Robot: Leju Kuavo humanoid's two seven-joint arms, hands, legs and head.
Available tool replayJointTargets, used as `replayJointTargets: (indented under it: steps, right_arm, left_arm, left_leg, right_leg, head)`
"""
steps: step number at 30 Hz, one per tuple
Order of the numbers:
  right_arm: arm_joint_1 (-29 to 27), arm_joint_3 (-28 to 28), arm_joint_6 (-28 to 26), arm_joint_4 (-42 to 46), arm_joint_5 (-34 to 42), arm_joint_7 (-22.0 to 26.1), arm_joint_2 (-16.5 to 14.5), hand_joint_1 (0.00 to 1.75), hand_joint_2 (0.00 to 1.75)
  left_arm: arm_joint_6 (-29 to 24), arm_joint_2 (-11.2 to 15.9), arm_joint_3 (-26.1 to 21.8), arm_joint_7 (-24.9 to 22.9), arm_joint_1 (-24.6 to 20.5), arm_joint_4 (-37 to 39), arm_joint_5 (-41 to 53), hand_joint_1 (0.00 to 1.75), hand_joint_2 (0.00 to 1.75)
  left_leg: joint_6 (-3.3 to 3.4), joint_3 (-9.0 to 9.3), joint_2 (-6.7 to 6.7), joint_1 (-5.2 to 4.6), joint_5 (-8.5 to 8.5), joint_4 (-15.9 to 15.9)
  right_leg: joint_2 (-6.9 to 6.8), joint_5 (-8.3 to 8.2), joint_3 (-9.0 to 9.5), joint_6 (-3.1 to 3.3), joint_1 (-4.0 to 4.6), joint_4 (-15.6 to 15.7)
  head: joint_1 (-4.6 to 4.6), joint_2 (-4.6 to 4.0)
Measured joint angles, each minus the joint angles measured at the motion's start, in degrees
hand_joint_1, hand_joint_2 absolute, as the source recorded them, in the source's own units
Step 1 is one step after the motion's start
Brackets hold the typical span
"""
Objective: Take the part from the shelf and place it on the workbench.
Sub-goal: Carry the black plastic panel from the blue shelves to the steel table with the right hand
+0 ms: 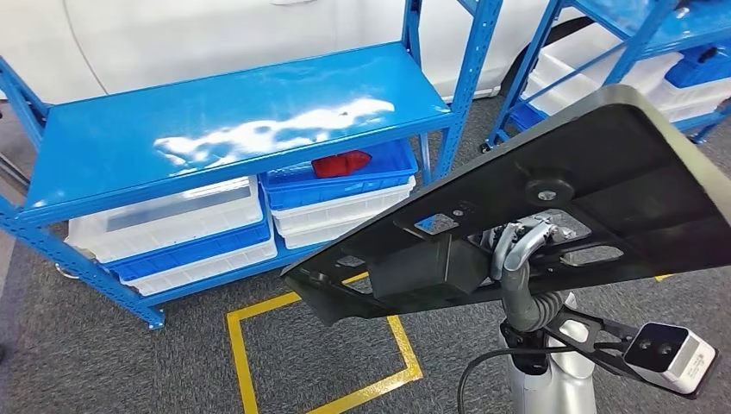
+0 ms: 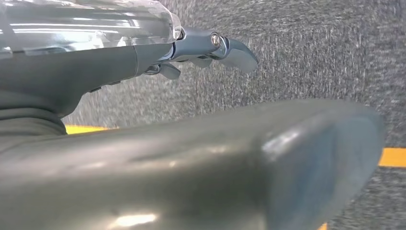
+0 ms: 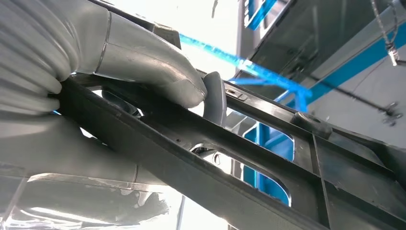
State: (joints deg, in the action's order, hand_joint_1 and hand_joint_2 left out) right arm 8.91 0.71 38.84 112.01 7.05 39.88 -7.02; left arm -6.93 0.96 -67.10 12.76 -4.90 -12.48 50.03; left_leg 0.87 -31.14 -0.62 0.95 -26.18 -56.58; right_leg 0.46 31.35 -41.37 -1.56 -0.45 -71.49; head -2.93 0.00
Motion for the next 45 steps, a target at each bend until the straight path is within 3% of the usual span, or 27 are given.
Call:
replayJointTargets:
  steps: [1, 2, 4, 5, 7, 10, 16, 17, 19, 20, 21, 23, 25, 26, 28, 30, 32, 33, 35, 37, 38, 40, 41, 43, 45]
  right_arm:
    - [-0.2, 0.0, -0.3, 0.1, 0.0, 0.0, 0.0, 1.71, 1.75]
    - [-0.3, 0.0, -0.6, 0.3, 0.0, 0.0, 0.0, 1.71, 1.75]
    - [-0.7, 0.0, -1.3, 1.0, 0.0, 0.0, -0.1, 1.71, 1.75]
    - [-0.7, -0.2, -1.7, 1.5, 0.0, 0.0, -0.1, 1.71, 1.75]
    - [-0.9, -0.4, -2.8, 2.5, -0.1, 0.0, -0.1, 1.71, 1.75]
    - [-1.6, -0.5, -3.9, 3.5, -0.4, 0.0, 0.0, 1.71, 1.75]
    - [-2.0, -0.5, -3.9, 3.9, -0.5, 0.0, 0.0, 1.71, 1.75]
    - [-2.3, -0.4, -3.8, 4.2, -0.5, 0.0, 0.0, 1.71, 1.75]
    - [-2.8, -0.4, -3.3, 4.9, -1.0, 0.0, 0.0, 1.71, 1.75]
    - [-2.9, -1.2, -3.4, 5.3, -1.3, 0.0, 0.0, 1.71, 1.75]
    - [-3.0, -2.1, -3.5, 5.7, -1.6, -0.1, 0.0, 1.71, 1.75]
    - [-3.1, -4.5, -3.9, 6.6, -1.7, -0.1, 0.1, 1.71, 1.75]
    - [-3.2, -5.5, -3.7, 7.4, -1.8, -0.1, 0.2, 1.71, 1.75]
    - [-3.2, -5.9, -3.6, 7.8, -1.9, -0.1, 0.3, 1.71, 1.75]
    - [-2.8, -6.9, -3.3, 8.5, -2.3, 0.0, 0.4, 1.71, 1.75]
    - [-2.1, -8.2, -3.4, 8.5, -2.7, 0.0, 0.5, 1.71, 1.75]
    - [-1.3, -9.5, -4.0, 8.3, -3.1, 0.0, 0.7, 1.71, 1.75]
    - [-0.7, -10.1, -4.3, 8.2, -3.1, -0.1, 0.8, 1.71, 1.75]
    - [0.6, -11.4, -5.1, 7.9, -3.0, -0.1, 1.3, 1.71, 1.75]
    - [2.0, -12.4, -5.6, 7.5, -2.6, -0.1, 1.7, 1.71, 1.75]
    - [2.6, -12.8, -5.8, 7.3, -2.3, -0.1, 1.9, 1.71, 1.75]
    - [3.6, -13.4, -6.3, 6.8, -1.8, -0.1, 2.3, 1.71, 1.75]
    - [3.9, -13.7, -6.5, 6.5, -1.6, -0.1, 2.4, 1.71, 1.75]
    - [4.6, -14.1, -7.0, 6.0, -1.3, -0.1, 2.6, 1.71, 1.75]
    - [4.9, -14.4, -7.3, 5.6, -0.9, -0.1, 2.7, 1.71, 1.75]
  left_arm:
    - [0.0, 0.0, 0.0, 0.0, 0.0, 0.0, 0.1, 0.0, 0.0]
    - [-0.1, 0.1, 0.0, 0.0, 0.0, 0.0, 0.2, 0.0, 0.0]
    - [-0.1, 0.1, 0.0, 0.0, -0.1, 0.0, 0.5, 0.0, 0.0]
    - [-0.1, 0.2, 0.0, 0.0, -0.2, 0.0, 0.7, 0.0, 0.0]
    - [0.1, 0.4, 0.1, 0.0, -0.3, 0.0, 1.4, 0.0, 0.0]
    - [0.7, 0.6, 0.3, 0.0, -0.4, 0.0, 2.3, 0.0, 0.0]
    - [0.8, 0.6, 0.5, 0.0, -0.6, 0.0, 2.6, 0.0, 0.0]
    - [0.9, 0.6, 0.6, 0.0, -0.6, 0.0, 2.8, 0.0, 0.0]
    - [0.5, 0.3, 1.0, 0.2, -0.5, 0.0, 2.6, 0.0, 0.0]
    - [0.1, 0.1, 1.0, 0.2, -0.3, 0.0, 2.3, 0.0, 0.0]
    - [-0.2, -0.2, 1.1, 0.2, -0.2, 0.0, 2.1, 0.0, 0.0]
    - [-0.3, -0.6, 1.0, -0.1, 0.0, 0.0, 2.1, 0.0, 0.0]
    - [-0.3, -0.8, 1.0, -0.3, 0.1, 0.0, 2.6, 0.0, 0.0]
    - [-0.2, -0.9, 1.0, -0.4, 0.1, 0.0, 2.7, 0.0, 0.0]
    - [0.0, -1.3, 1.0, -0.4, 0.1, 0.0, 2.8, 0.0, 0.0]
    - [0.3, -1.7, 1.0, -0.4, 0.2, 0.0, 2.7, 0.0, 0.0]
    - [0.6, -2.1, 1.0, -0.2, 0.3, 0.0, 2.5, 0.0, 0.0]
    - [0.7, -2.4, 1.0, -0.1, 0.3, 0.0, 2.4, 0.0, 0.0]
    - [1.0, -3.0, 1.0, 0.0, 0.0, 0.0, 2.2, 0.0, 0.0]
    - [0.8, -3.4, 1.0, -0.2, -0.2, 0.0, 2.1, 0.0, 0.0]
    - [0.6, -3.4, 0.9, -0.3, -0.2, 0.0, 2.0, 0.0, 0.0]
    - [0.3, -3.5, 0.7, -0.6, -0.4, 0.0, 1.8, 0.0, 0.0]
    - [0.1, -3.5, 0.6, -0.7, -0.4, 0.0, 1.7, 0.0, 0.0]
    - [-0.1, -3.5, 0.3, -0.7, -0.5, 0.0, 1.7, 0.0, 0.0]
    - [-0.3, -3.4, 0.1, -0.7, -0.3, 0.0, 1.8, 0.0, 0.0]
  left_leg:
    - [0.0, -0.06, -0.79, -0.02, -0.02, 0.0]
    - [-0.04, -0.08, -1.51, -0.02, -0.06, -0.1]
    - [-0.27, 0.03, -2.74, -0.01, -0.21, -0.1]
    - [-0.5, 0.12, -3.27, -0.13, -0.35, -0.2]
    - [-1.11, 0.24, -4.12, -0.44, -0.68, -0.4]
    - [-1.84, 0.42, -5.23, -0.66, -0.88, -0.5]
    - [-2.15, 0.46, -5.39, -0.58, -1.06, -0.5]
    - [-2.37, 0.39, -4.82, -0.48, -1.44, -0.8]
    - [-2.81, -3.28, -2.02, -0.26, -5.44, -9.0]
    - [-2.41, -3.66, 0.52, -0.24, -5.14, -9.4]
    - [-1.91, -3.95, 2.82, -0.22, -4.59, -9.3]
    - [-0.95, -0.91, 5.4, -0.43, -0.34, -1.5]
    - [-0.67, -0.61, 4.65, -0.49, -0.18, -0.7]
    - [-0.42, -0.39, 4.0, -0.39, 0.04, -0.3]
    - [0.1, 0.06, 2.5, -0.09, 0.44, 0.6]
    - [0.35, 0.14, 0.87, -0.25, 0.4, 0.7]
    - [0.33, 0.08, -0.75, -0.32, 0.29, 0.6]
    - [0.25, 0.06, -1.47, -0.32, 0.22, 0.5]
    - [-0.04, 0.14, -2.63, -0.33, -0.02, 0.2]
    - [-0.58, 0.16, -3.44, -0.55, -0.36, -0.1]
    - [-0.88, 0.18, -3.79, -0.67, -0.49, -0.3]
    - [-1.51, 0.38, -4.64, -0.71, -0.59, -0.2]
    - [-1.85, 0.47, -4.6, -0.6, -0.8, -0.3]
    - [-2.43, -0.37, -2.71, -0.34, -2.62, -2.7]
    - [-2.74, -3.57, -0.34, -0.22, -6.46, -9.8]
  right_leg:
    - [-0.13, 0.6, -1.05, -0.09, -0.12, -2.4]
    - [-0.25, 0.08, -0.95, -0.13, -0.21, -2.5]
    - [-1.03, -3.12, 2.44, -0.01, -0.32, 3.2]
    - [-2.27, -4.41, 4.67, 0.17, -0.17, 7.2]
    - [-3.83, -5.6, 7.25, 0.96, 0.18, 12.3]
    - [-3.2, -5.51, 7.22, 1.95, 0.51, 12.9]
    - [-2.76, -5.59, 7.22, 2.31, 0.47, 13.0]
    - [-2.42, -5.7, 7.26, 2.52, 0.36, 13.1]
    - [-0.3, -5.95, 7.33, 3.29, 0.31, 13.3]
    - [1.43, -5.98, 7.36, 3.48, 0.44, 13.3]
    - [3.24, -6.02, 7.29, 3.56, 0.59, 13.1]
    - [5.83, -6.19, 6.93, 3.0, 0.38, 12.9]
    - [6.96, -6.46, 6.52, 2.13, 0.08, 13.0]
    - [6.51, -6.31, 6.37, 1.75, 0.18, 12.8]
    - [3.73, -4.27, 4.85, 1.14, 0.42, 9.6]
    - [0.89, -0.64, 1.31, 0.7, 0.19, 2.4]
    - [-0.03, 0.72, -1.07, 0.35, -0.22, -2.5]
    - [-0.3, -0.18, -0.64, 0.23, -0.38, -1.8]
    - [-1.59, -3.66, 3.39, 0.27, -0.53, 5.3]
    - [-3.25, -5.6, 6.91, 0.84, -0.2, 11.8]
    - [-3.6, -5.71, 7.5, 1.18, 0.02, 13.1]
    - [-2.65, -5.78, 7.34, 1.86, 0.23, 13.4]
    - [-2.16, -5.93, 7.38, 2.19, 0.15, 13.6]
    - [-1.23, -6.31, 7.52, 2.9, -0.16, 14.0]
    - [-0.3, -6.45, 7.53, 3.28, -0.21, 14.1]
  head:
    - [0.0, 0.0]
    - [0.0, 0.0]
    - [0.0, 0.0]
    - [0.0, 0.0]
    - [-0.02, 0.0]
    - [-0.02, 0.0]
    - [-0.02, 0.0]
    - [-0.02, 0.0]
    - [-0.02, 0.0]
    - [-0.02, 0.0]
    - [-0.02, 0.0]
    - [-0.02, 0.0]
    - [-0.02, 0.0]
    - [-0.02, 0.0]
    - [-0.01, 0.0]
    - [-0.01, 0.0]
    - [-0.01, 0.0]
    - [-0.02, 0.0]
    - [-0.02, 0.0]
    - [-0.02, 0.0]
    - [-0.02, 0.0]
    - [-0.02, 0.0]
    - [-0.02, 0.0]
    - [-0.02, 0.0]
    - [-0.02, 0.0]
